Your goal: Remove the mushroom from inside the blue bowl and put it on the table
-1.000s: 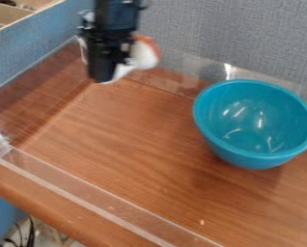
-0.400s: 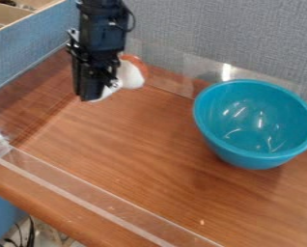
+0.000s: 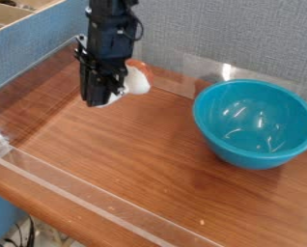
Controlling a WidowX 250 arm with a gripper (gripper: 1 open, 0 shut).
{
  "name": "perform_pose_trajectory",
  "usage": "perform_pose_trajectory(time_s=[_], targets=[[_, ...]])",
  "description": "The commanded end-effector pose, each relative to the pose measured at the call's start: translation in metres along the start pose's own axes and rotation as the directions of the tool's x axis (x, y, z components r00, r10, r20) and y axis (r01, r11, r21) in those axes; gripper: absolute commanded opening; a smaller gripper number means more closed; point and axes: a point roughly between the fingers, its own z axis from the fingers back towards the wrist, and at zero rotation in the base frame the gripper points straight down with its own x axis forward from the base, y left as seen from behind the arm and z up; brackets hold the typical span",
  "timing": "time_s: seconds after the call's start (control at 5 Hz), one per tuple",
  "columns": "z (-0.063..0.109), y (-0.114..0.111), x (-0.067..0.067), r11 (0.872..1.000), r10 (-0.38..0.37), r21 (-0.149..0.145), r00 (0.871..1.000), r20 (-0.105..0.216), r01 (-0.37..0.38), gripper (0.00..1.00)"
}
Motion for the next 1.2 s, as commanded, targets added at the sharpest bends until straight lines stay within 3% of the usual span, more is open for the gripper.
perform_pose_trajectory(time_s=[0.0, 1.0], targets=[[0.003, 0.002, 0.001, 1.0, 0.005, 0.023, 1.0, 0.015, -0.005, 0.0], [-0.022, 0.002, 0.013, 1.0, -0.016, 0.009, 1.0, -0.012, 0.016, 0.0]])
